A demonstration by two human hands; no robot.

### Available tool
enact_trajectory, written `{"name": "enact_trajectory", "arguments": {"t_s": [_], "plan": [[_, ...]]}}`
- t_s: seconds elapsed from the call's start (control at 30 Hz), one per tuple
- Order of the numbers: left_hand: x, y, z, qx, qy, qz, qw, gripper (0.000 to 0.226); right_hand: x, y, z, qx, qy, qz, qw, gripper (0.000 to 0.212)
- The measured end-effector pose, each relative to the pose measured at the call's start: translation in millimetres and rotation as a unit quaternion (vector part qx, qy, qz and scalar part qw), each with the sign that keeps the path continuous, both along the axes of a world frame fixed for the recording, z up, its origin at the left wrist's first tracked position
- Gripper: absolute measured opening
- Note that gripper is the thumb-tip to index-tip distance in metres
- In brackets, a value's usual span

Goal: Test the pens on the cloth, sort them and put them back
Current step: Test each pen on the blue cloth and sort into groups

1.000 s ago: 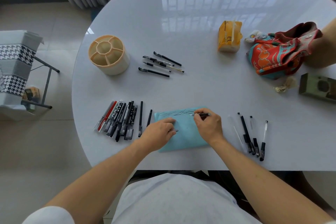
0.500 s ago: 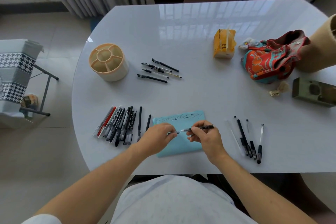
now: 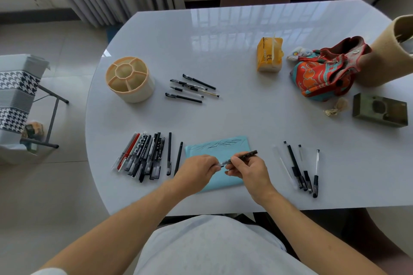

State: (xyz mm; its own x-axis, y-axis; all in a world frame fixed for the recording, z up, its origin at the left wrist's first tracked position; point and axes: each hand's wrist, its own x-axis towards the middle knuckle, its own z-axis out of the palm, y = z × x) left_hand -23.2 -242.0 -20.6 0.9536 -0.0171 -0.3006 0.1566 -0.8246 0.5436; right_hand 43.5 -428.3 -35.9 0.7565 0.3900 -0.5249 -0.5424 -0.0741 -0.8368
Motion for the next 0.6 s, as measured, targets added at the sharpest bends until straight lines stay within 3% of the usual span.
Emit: {"name": "enact_trajectory", "arguments": {"t_s": [0.2,0.27,0.37,0.5,0.6], "plan": [[-3,-3,-3,0.002,0.035,-0.025,0.999,0.029,-5,-6,-3,-0.033,-0.012,0.02,0.999,0.011],[-7,-6,-10,-0.004,0.05,-0.029,0.998,0.032,2,-11,-4,-0.067,-0.018,0.051,0.996,0.012],[-13,-5,-22,-0.016,0.042,0.004,0.999,0.037,29,-28,-4,-0.144,-0.032,0.022,0.989,0.007],[-26,6,-33,0.001,0.007,0.026,1.0,0.037,68,-62,-4,-0.334,-0.13,0.131,0.924,0.009],[-31,14,-37,0.007,-0.009,0.038,0.999,0.033,77,-74,-12,-0.421,-0.176,0.232,0.859,0.031]]}}
